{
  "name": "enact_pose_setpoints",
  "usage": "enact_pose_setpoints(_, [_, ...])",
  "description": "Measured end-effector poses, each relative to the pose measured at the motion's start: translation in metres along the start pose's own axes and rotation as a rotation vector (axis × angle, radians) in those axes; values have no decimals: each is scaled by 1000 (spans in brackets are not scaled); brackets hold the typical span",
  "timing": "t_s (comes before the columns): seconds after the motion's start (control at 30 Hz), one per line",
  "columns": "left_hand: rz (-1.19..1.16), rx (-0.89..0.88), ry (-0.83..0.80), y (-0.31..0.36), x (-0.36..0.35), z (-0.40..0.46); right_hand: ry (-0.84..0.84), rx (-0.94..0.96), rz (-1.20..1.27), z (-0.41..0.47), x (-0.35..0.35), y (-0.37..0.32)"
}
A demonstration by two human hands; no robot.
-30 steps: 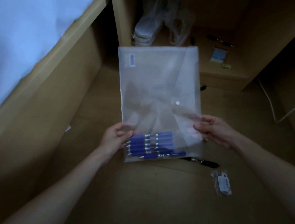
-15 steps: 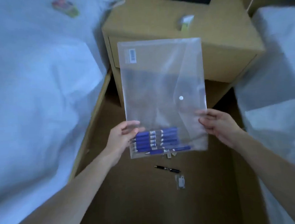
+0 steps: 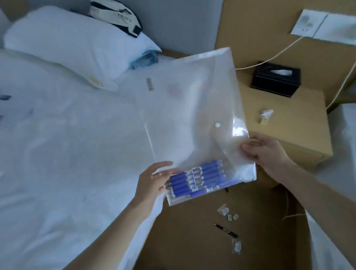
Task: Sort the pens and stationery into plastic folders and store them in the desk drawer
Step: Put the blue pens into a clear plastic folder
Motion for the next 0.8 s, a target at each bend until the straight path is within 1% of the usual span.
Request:
enact_pose_setpoints(0.1, [-79, 7, 107, -5, 60, -10, -68, 11, -92, 19, -78, 5])
enact_pose_setpoints(0.3, [-229, 10, 325, -36, 171, -30, -238, -20, -224, 51, -229, 34])
enact_pose_setpoints(0.47, [-328, 49, 495, -66, 246, -59, -403, -21, -309, 43, -336, 65])
enact_pose_setpoints(0.63, [-555, 79, 604, -98, 275, -82, -555, 11, -424, 37, -421, 85])
enact_pose_setpoints(0.8, [-774, 104, 683, -119, 265, -73, -643, 82, -590, 44, -482, 95])
Point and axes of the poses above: each hand's wrist, its own z-axis towards the middle knuckle, its own x-axis out of the back of the hand, y = z × x, the point moved 6 cm from there along z, towards the middle knuckle, and after that the axes turned 15 degrees about z, right-handed, at the moved point
